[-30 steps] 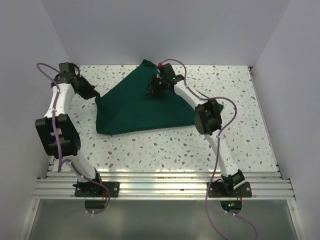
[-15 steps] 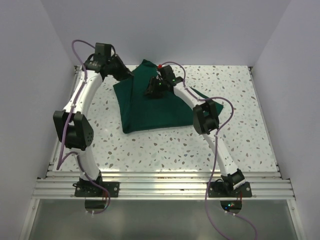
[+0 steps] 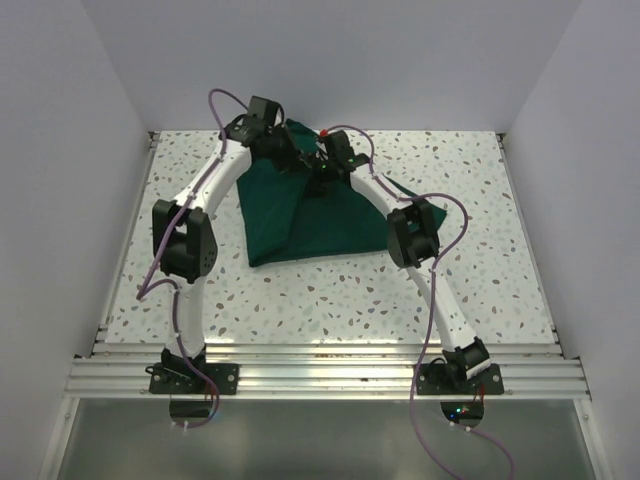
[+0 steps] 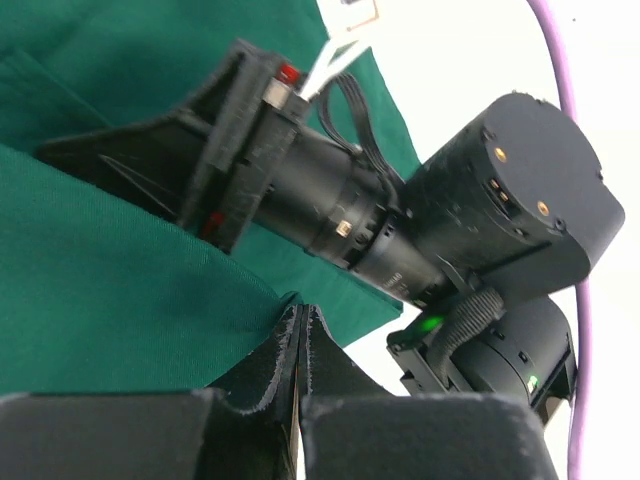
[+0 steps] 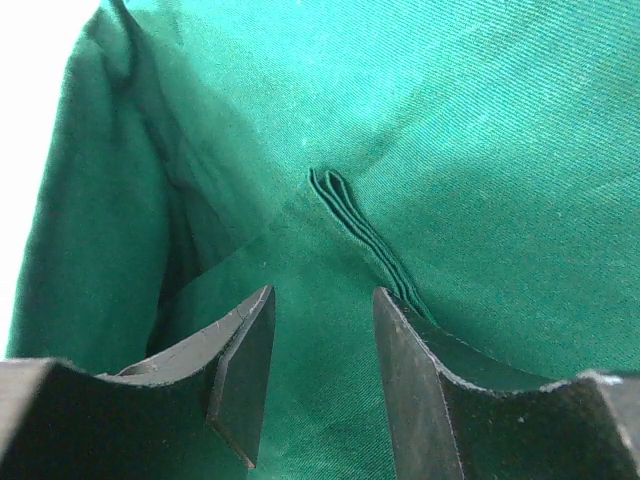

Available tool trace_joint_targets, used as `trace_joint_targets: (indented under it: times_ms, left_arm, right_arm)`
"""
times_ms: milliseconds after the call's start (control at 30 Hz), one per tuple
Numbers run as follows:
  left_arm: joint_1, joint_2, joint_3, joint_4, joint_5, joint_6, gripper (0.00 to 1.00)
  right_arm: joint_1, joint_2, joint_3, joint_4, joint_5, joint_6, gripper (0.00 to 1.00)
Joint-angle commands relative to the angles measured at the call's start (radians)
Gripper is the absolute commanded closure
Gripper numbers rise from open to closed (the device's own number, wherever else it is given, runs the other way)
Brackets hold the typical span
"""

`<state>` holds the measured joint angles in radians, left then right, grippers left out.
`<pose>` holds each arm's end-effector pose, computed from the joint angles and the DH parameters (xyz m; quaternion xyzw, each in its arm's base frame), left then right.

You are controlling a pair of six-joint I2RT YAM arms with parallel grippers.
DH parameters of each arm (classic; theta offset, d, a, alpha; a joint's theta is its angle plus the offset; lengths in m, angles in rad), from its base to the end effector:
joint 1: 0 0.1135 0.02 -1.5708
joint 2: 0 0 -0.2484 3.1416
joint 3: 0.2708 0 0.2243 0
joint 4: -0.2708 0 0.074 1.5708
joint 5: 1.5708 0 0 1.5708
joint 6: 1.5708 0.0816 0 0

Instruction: Prepare the surgical pack

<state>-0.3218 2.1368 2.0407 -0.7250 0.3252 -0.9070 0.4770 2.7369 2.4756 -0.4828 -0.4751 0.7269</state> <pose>0.4445 -0.1757 0.2514 -0.2081 0.8964 -0.3314 0.2084 0.4985 0.2997 0.1142 0.0171 0.8949 0.3987 0.1998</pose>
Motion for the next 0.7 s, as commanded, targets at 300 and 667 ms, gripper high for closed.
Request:
trace_joint_targets:
  times_ms: [300, 667]
  left_arm:
    - [-0.086, 0.031, 0.067, 0.027, 0.037, -0.016, 1.0]
    - [-0.091, 0.041, 0.016, 0.039, 0.035, 0.0, 1.0]
  right_arm:
    - [-0.006, 0.046, -0.041, -0.033, -0.016, 0.025, 0.52]
    - [-0.034, 0.0, -0.118, 0.021, -0.056, 0.068, 0.51]
